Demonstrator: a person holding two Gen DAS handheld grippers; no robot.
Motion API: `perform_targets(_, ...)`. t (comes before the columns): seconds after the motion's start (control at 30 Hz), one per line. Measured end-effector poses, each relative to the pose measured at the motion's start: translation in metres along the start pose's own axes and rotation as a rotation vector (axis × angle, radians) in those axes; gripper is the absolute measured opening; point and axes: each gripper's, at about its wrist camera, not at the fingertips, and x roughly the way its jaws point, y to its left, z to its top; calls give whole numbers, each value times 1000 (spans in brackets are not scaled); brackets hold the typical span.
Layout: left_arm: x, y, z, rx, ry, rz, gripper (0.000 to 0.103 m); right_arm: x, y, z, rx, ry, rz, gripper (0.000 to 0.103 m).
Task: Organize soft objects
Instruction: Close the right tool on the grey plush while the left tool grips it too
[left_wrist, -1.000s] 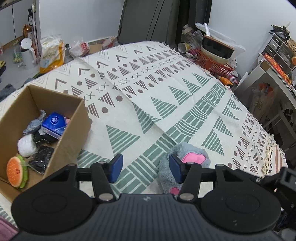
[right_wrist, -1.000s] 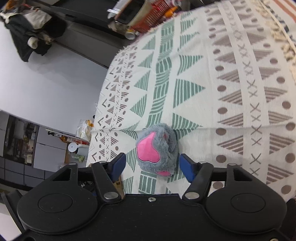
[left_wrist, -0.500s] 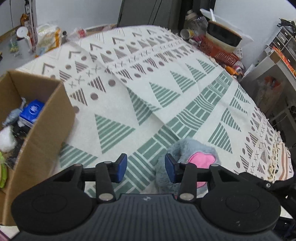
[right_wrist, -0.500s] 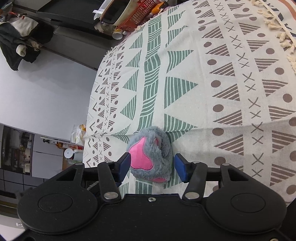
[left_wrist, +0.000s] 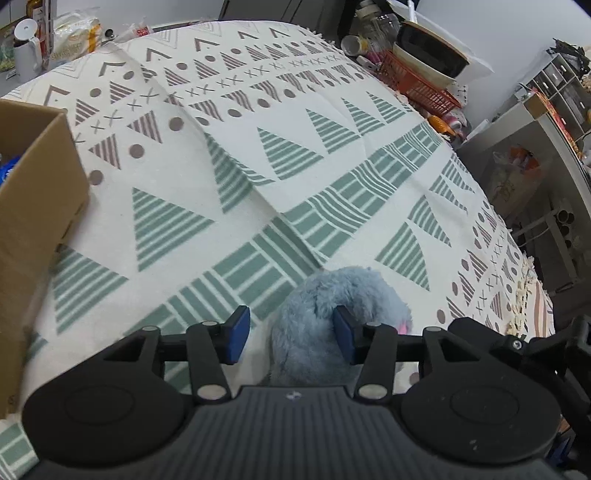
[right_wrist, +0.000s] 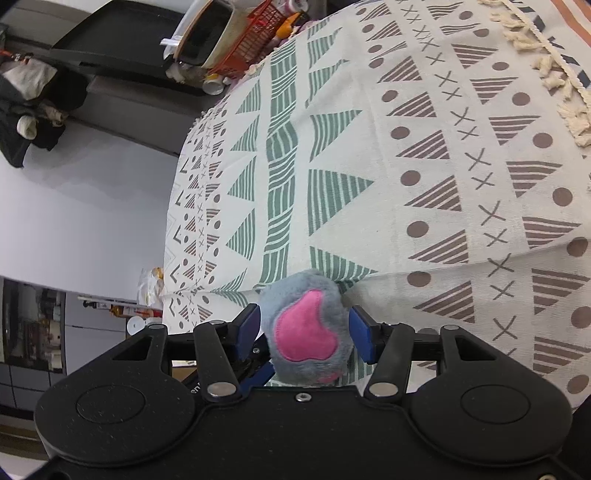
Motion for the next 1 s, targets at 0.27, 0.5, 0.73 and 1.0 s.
perform_targets(0.27, 5, -18, -12, -5, 26, -54, 46, -3, -6, 3, 33, -18, -19, 54)
perform_targets(0.5, 1, -25, -13, 4, 9, -67, 27, 2, -14, 3, 50, -12, -46, 53)
perform_targets(0.73, -16, -26, -8, 9, -10, -85, 24, 8, -11, -3, 45, 22, -27, 44)
perform_targets(1.0, -45, -19, -2, 28, -56, -86, 24, 3, -3, -9, 23, 19, 16, 35)
